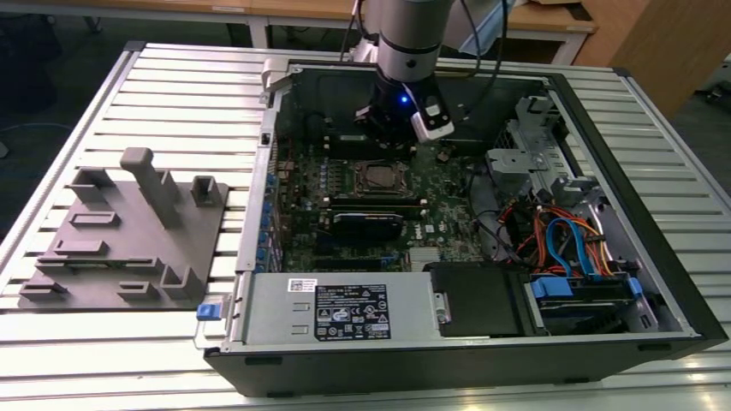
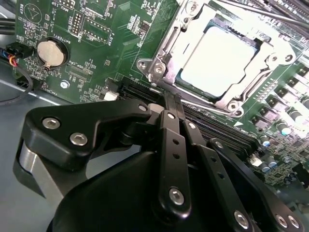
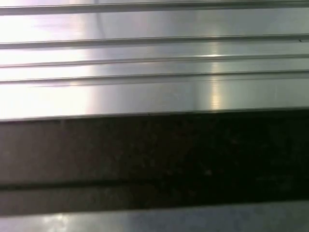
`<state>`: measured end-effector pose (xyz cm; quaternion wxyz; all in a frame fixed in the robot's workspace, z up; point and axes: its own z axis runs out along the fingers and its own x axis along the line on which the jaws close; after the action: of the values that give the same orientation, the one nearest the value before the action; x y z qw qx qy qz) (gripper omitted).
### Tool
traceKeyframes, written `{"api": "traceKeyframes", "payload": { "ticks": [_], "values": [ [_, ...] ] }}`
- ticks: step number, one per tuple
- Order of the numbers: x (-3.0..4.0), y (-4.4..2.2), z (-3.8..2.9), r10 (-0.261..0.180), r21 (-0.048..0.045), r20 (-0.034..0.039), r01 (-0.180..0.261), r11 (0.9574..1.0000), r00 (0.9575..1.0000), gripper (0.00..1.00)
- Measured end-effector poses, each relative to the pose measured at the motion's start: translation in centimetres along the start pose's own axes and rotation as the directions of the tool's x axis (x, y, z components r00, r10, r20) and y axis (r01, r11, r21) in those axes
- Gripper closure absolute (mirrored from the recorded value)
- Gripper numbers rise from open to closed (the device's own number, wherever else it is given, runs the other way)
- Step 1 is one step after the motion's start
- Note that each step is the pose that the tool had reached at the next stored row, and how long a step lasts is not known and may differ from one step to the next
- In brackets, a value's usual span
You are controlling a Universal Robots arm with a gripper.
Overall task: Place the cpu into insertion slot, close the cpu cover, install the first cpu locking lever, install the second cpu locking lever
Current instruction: 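Install the first cpu locking lever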
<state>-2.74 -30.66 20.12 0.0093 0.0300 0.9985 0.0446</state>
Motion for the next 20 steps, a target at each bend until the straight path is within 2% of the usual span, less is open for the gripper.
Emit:
{"api": "traceKeyframes", "payload": {
  "ticks": [8, 20],
  "values": [
    [-0.02, -0.02, 0.21, 0.0, 0.0, 0.0, 0.0, 1.0, 1.0, 0.9],
    [-0.02, 0.01, -0.01, 0.0, -0.0003, 0.0001, 0.0, 1.0, 1.0, 0.9]
  ]
}}
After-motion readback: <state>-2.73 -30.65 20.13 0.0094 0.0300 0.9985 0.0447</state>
